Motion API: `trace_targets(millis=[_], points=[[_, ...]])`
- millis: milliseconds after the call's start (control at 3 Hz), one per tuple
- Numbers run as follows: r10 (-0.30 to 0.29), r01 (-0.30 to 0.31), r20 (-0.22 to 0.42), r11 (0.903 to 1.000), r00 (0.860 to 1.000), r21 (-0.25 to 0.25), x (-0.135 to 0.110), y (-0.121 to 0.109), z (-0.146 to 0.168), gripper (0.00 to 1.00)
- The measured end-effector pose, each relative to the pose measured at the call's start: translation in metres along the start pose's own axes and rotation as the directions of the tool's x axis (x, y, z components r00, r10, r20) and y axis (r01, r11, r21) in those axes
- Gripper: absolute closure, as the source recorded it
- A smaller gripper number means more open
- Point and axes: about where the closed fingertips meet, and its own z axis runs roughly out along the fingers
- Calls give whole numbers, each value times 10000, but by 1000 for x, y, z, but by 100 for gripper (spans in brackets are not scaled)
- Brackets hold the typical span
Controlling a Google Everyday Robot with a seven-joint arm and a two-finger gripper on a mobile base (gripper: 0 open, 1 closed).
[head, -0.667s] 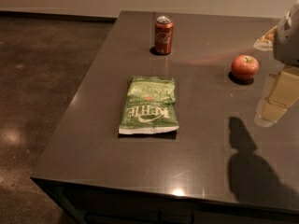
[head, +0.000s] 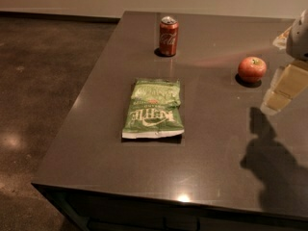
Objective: Move apple near coke can
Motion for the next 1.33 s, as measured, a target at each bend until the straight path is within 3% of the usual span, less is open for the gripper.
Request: trace_targets(millis=[333, 667, 1000, 1333], points=[[1470, -1480, 255, 9880, 9888, 444, 25, -58, 26, 0], [2513, -2546, 519, 9643, 9665, 722, 45, -102, 45, 0], [3318, -3379, 831, 9382, 9397, 746, 60, -133, 63, 0], [3924, -4000, 1182, 9152, 9122, 486, 66, -148, 87, 0]])
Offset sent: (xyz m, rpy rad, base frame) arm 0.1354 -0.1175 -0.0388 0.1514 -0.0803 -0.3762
